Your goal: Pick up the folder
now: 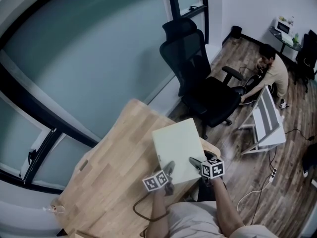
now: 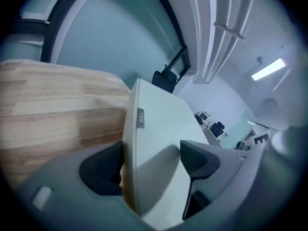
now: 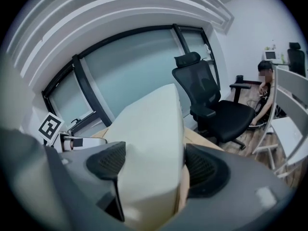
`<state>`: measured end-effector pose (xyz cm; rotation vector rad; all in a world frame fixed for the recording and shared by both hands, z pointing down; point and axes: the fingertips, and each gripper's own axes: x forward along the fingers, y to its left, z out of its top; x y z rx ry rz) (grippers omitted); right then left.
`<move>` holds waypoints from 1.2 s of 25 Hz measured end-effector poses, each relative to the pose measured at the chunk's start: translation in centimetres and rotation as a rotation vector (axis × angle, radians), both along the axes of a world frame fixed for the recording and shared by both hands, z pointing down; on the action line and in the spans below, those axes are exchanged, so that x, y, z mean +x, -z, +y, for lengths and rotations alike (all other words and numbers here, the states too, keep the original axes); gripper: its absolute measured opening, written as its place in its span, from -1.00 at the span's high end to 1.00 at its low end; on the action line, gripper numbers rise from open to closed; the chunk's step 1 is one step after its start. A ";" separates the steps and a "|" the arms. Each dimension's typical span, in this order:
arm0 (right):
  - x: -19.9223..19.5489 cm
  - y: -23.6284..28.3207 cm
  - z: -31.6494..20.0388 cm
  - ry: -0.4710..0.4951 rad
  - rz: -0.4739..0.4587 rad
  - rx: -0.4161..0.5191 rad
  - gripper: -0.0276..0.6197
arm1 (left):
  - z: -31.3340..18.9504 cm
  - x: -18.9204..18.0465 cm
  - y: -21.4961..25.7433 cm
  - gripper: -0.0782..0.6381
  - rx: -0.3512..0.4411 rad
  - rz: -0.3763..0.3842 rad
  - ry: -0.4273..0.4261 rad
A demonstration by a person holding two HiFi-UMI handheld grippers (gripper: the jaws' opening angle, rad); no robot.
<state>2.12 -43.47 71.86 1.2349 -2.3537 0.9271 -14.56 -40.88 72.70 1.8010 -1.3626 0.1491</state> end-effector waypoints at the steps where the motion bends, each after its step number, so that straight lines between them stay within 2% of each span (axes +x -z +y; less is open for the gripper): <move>1: -0.1 0.8 -0.3 0.001 -0.011 0.018 -0.27 | -0.3 -0.2 0.8 -0.23 0.021 -0.010 0.000; 6: -0.1 4.9 -1.4 -0.005 -0.056 0.111 -0.27 | -1.8 -0.3 5.8 -0.23 0.142 -0.070 -0.007; 16: -0.3 14.3 -3.0 0.023 -0.074 0.325 -0.27 | -3.0 -0.5 15.2 -0.23 0.359 -0.091 0.027; 23: -0.8 19.6 -3.2 0.026 -0.095 0.447 -0.27 | -3.1 -1.1 20.4 -0.23 0.477 -0.115 0.034; 30: -1.3 23.1 -2.8 0.027 -0.113 0.569 -0.27 | -2.7 -1.5 24.2 -0.23 0.557 -0.161 0.033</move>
